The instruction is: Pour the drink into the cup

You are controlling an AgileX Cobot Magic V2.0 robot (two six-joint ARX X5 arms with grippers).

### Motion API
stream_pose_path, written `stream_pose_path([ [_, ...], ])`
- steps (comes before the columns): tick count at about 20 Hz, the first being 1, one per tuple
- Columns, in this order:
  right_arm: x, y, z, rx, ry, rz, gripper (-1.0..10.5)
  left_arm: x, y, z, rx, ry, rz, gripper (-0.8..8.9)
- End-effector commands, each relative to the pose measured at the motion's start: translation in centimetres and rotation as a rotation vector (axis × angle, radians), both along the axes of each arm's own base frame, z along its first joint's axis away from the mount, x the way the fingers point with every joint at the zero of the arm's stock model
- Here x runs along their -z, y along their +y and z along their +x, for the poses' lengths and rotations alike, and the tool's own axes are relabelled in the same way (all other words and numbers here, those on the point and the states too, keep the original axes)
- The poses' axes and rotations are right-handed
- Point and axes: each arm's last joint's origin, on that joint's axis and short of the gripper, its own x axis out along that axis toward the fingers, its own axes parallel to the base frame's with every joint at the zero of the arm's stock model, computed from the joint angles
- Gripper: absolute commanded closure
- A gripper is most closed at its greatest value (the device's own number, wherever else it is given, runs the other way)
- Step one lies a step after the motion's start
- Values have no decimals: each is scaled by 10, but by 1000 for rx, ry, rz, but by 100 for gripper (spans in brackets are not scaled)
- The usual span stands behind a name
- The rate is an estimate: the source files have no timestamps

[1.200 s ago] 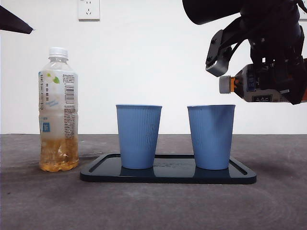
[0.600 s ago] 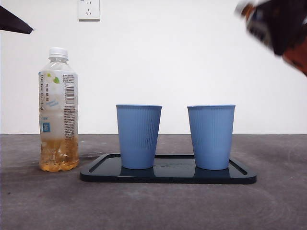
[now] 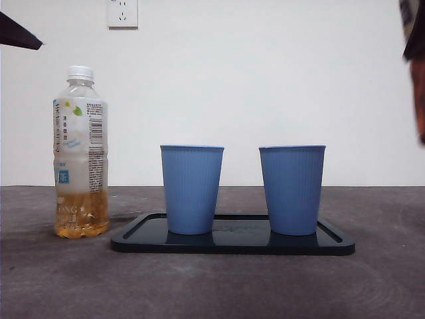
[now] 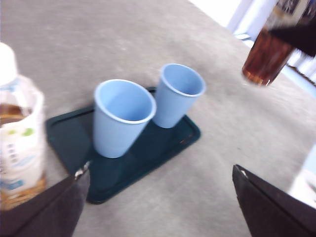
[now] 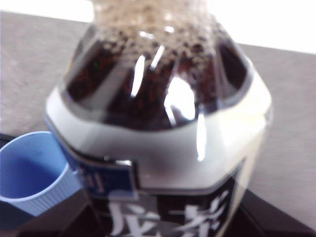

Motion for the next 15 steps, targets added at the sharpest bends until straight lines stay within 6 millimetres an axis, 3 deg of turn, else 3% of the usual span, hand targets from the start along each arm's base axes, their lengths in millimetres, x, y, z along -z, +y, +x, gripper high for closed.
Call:
stream_pose_path([
  [1,19,2,8,22,-138,125,728,-4,0,1,-1,-26,9,349],
  [7,83,4,21,26,-177,159,728,-4,-1,1,-3,-22,7,350],
  [15,108,10,48,-8,-209,140,728,-4,0,1,-3,-22,7,350],
])
